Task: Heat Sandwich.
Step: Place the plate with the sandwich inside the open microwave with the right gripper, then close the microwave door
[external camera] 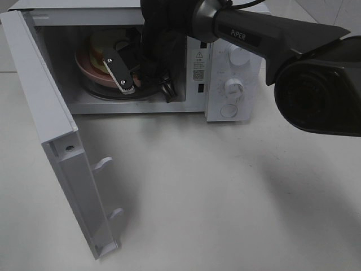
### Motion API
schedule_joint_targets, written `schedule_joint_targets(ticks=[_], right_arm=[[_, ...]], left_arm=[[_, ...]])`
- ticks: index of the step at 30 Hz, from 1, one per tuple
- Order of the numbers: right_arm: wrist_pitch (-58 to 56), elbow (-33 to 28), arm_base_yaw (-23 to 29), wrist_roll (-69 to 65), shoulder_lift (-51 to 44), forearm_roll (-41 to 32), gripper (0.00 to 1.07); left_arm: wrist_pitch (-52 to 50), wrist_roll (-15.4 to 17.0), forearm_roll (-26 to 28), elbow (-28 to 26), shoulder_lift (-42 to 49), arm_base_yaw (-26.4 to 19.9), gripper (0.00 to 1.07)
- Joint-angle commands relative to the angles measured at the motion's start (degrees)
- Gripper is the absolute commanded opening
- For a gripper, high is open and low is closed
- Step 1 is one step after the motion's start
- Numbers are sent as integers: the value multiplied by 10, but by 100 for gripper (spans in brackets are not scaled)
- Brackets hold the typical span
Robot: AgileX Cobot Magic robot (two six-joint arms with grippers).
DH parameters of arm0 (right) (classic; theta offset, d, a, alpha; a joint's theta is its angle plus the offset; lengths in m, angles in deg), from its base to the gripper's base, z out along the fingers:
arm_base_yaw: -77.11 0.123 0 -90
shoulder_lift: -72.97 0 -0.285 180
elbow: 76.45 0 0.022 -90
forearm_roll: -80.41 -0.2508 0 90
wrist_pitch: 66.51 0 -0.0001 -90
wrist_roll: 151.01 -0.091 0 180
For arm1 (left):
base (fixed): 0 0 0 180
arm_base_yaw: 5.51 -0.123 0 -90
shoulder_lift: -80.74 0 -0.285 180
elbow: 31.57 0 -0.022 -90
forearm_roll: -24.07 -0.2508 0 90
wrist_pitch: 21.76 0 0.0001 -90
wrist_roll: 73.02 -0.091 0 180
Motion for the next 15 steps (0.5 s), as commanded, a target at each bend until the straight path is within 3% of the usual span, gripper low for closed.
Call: schedule_joint_targets(ticks=[1,6,12,15], right_arm=[[15,8,3,1,-2,-21,9],[13,7,3,-9,-2,-34,20],[6,7,3,-53,-2,-33,43],[-12,7,3,-52,-3,-32,47]], left_arm=[[-8,0,1,2,14,-1,104],[-8,0,1,2,14,-1,104],[-8,0,1,2,14,-1,104],[-8,0,1,2,14,-1,104]])
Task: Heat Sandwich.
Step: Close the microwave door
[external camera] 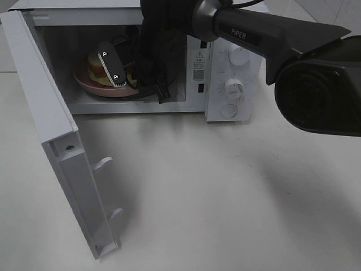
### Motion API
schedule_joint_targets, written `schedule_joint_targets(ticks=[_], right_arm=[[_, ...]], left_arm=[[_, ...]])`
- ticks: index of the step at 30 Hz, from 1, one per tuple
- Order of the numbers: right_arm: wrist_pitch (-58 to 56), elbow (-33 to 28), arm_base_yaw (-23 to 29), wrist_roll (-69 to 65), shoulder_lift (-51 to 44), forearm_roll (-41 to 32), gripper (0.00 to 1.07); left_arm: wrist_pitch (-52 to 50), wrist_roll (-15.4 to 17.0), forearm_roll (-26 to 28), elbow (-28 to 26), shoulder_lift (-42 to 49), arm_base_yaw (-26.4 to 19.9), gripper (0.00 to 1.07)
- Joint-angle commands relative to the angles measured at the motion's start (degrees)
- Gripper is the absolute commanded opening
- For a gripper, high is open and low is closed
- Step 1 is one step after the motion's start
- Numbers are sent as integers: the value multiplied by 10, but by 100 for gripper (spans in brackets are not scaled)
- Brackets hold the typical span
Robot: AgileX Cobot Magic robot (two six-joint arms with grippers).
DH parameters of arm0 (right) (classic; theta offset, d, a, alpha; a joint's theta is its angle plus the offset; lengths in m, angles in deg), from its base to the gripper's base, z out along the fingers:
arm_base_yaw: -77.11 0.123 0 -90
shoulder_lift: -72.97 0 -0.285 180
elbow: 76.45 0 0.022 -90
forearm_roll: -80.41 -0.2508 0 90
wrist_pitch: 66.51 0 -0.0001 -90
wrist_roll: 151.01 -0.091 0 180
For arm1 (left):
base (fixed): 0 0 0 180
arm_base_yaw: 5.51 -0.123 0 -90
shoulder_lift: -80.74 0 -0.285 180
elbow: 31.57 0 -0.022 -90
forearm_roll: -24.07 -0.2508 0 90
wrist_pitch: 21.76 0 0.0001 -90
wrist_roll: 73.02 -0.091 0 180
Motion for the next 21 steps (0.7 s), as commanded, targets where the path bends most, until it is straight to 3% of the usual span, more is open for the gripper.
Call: schedule_joint_targets(ticks=[1,5,16,19,21], right_arm=[[-38,5,3,-2,-6,-2,51],[-33,-19,1,3,-24,-5,56],[100,-215,-6,17,-129,-5,77],[127,-248,-6,16,-145,-5,78],[166,-300,-6,11,-171,-4,78]], left_arm=[[-8,0,1,2,14,-1,104],[-8,0,1,2,14,-1,104],[-8,0,1,2,14,-1,104],[-8,0,1,2,14,-1,104],[-8,0,1,2,14,-1,104]])
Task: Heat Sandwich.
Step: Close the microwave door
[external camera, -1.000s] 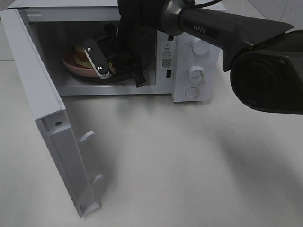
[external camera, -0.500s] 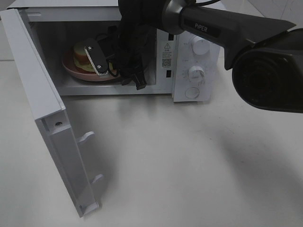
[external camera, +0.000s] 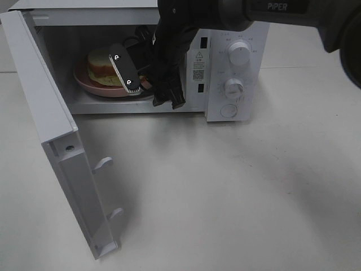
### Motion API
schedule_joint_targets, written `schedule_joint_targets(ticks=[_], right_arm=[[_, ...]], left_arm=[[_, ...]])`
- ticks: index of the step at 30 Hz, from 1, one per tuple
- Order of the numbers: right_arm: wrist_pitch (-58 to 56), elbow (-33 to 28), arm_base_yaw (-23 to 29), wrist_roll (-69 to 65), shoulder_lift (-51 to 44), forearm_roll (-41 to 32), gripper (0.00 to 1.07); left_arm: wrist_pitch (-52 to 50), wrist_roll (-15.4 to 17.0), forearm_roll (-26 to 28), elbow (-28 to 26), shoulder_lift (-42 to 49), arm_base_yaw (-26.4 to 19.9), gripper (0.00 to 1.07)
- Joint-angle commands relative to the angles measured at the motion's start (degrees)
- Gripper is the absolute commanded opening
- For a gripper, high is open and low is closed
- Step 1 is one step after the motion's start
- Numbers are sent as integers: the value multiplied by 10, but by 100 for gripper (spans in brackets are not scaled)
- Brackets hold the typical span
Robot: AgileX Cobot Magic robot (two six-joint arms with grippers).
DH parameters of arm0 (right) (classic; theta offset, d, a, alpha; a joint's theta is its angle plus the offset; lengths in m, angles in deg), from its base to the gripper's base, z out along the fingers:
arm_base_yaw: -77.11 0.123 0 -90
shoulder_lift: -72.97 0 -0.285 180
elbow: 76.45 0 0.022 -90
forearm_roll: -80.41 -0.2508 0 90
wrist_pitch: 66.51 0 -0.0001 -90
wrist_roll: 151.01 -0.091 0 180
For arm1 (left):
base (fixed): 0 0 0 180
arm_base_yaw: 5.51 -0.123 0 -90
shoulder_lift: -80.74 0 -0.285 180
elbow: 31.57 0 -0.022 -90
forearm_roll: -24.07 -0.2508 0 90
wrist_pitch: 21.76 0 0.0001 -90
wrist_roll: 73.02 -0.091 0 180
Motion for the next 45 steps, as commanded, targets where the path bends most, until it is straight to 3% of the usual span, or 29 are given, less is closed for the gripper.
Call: schedule_joint_targets(ticks=[1,11,21,34,45], right_arm=[[50,-61,-3,-2,-37,-1,78],[179,-247,-3,-2,-140,3,76],[197,-396,-3,-32,-249,2,76],[171,-482,-3,-293,-354,3,76],[-1,-516,-3,-540,-435,5,77]], left_arm=[[-8,1,1,2,14,-1,104],[-8,1,1,2,14,-1,104],[-8,1,1,2,14,-1,104],[-8,1,1,2,14,-1,104],[-8,1,1,2,14,-1,104]])
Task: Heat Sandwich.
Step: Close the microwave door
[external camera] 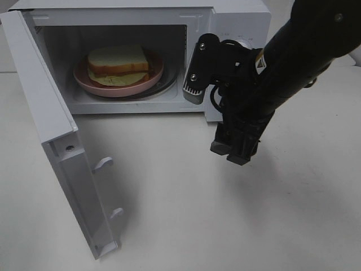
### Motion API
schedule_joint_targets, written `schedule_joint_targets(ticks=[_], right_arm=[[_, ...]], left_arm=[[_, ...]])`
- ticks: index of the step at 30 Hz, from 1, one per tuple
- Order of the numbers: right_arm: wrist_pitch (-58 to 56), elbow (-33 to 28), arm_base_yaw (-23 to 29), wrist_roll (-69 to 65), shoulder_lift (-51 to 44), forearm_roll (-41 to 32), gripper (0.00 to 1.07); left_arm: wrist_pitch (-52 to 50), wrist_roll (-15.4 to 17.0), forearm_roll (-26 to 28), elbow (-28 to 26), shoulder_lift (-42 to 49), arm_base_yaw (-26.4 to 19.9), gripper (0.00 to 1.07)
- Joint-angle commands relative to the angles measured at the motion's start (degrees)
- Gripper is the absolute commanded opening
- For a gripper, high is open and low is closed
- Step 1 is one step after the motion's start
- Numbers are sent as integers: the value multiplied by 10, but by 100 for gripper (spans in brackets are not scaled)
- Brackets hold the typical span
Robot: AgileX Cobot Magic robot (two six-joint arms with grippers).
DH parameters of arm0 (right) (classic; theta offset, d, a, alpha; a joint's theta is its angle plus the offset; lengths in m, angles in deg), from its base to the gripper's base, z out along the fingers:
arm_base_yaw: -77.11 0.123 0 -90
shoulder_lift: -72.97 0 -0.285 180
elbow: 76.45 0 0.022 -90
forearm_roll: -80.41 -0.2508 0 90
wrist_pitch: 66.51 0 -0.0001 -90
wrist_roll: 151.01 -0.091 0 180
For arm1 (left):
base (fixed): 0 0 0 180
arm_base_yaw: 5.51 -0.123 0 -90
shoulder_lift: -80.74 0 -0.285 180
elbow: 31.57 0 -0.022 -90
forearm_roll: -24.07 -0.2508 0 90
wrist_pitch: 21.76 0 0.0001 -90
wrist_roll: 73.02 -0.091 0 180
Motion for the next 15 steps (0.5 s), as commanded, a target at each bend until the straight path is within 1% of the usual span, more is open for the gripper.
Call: schedule_joint_targets(ticks=[1,8,12,13,15], right_arm=[[-48,-2,-3,-72,-26,0,77],[-105,-2,-3,-127,-57,-2,77],[-120,-2,-3,-208,-100,-6,77],[-120,-2,-3,-208,-100,-6,77],[-156,-2,-3,-234,-127,-6,77]], left_arm=[[-8,1,1,2,14,-1,104],[-8,1,1,2,14,-1,104],[-8,1,1,2,14,-1,104],[-8,1,1,2,14,-1,104],[-8,1,1,2,14,-1,104]])
